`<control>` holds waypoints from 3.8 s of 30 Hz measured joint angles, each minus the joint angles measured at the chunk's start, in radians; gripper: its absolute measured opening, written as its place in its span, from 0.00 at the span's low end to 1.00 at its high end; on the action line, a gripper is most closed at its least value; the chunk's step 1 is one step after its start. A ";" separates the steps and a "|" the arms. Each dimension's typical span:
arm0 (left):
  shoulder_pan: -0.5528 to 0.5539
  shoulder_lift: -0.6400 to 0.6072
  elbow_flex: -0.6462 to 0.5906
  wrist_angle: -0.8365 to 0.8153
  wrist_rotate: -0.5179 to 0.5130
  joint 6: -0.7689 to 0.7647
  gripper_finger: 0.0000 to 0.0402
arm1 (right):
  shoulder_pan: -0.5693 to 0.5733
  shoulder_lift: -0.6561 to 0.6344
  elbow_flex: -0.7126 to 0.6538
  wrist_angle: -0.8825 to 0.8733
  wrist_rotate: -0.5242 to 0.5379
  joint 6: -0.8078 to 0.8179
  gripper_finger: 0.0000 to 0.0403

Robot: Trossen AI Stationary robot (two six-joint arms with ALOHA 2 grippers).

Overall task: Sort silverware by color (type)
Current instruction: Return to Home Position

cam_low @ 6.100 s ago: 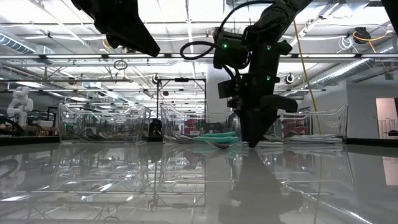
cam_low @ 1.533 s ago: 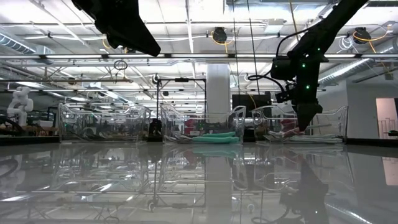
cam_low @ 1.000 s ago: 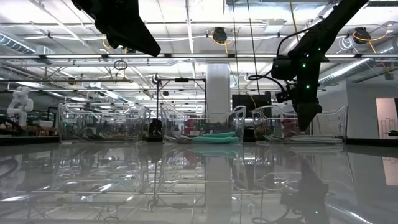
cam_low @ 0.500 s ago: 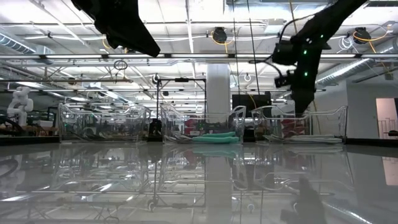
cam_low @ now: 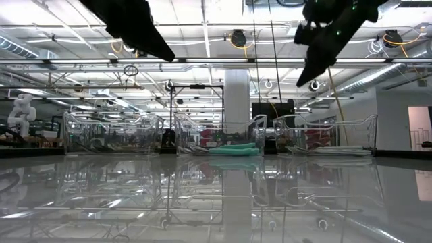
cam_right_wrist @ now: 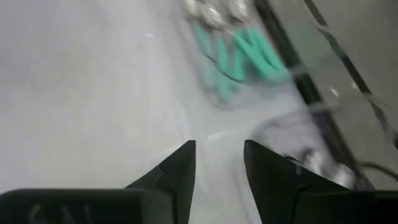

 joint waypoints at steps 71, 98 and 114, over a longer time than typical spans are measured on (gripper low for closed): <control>0.076 0.110 -0.285 0.569 0.090 0.192 0.00 | 0.781 -0.506 -0.844 0.918 0.232 0.099 0.00; 0.141 -0.187 -0.728 0.783 0.150 0.118 0.00 | 0.780 -0.509 -0.890 0.970 0.180 0.122 0.00; 0.141 -0.623 -0.907 0.621 0.151 0.157 0.00 | 0.780 -0.571 -0.890 0.934 0.181 0.125 0.00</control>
